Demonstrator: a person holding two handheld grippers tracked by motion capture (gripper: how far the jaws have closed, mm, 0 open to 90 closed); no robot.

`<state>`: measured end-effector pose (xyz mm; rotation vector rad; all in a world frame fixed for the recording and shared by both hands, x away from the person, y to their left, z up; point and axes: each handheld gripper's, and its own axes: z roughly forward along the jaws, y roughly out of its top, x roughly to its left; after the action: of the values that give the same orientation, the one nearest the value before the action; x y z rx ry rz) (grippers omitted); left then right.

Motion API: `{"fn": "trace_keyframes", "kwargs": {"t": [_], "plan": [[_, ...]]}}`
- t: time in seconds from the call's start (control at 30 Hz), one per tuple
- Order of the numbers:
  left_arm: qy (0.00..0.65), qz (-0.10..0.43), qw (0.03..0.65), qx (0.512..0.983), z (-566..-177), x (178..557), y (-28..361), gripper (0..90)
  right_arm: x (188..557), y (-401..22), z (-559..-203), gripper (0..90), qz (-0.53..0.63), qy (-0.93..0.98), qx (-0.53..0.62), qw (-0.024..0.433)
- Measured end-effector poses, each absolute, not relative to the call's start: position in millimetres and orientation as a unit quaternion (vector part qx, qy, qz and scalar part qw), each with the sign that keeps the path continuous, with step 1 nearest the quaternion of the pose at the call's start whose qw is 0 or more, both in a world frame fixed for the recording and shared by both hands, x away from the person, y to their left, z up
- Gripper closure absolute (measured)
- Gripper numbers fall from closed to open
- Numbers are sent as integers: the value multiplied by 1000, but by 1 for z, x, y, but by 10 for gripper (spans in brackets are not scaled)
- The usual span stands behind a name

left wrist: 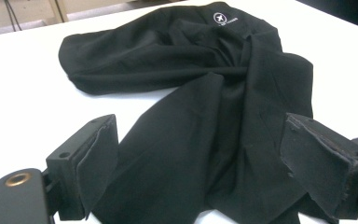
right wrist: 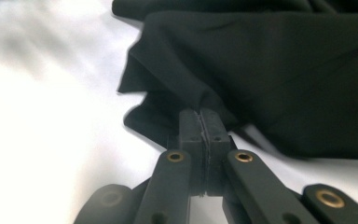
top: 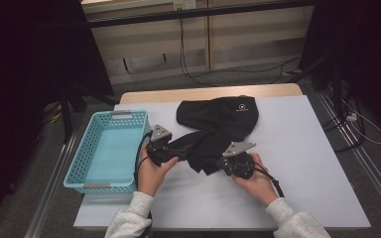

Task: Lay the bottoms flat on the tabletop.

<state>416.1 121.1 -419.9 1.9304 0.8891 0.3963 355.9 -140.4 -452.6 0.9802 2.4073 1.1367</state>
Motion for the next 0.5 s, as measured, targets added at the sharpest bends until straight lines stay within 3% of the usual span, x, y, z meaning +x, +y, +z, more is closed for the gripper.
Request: {"fn": "trace_keyframes", "kwargs": {"t": [0.5], "plan": [[345,142,466,802,-424,420,106,126,324,-204,-440,900,407,826,366,134]]}}
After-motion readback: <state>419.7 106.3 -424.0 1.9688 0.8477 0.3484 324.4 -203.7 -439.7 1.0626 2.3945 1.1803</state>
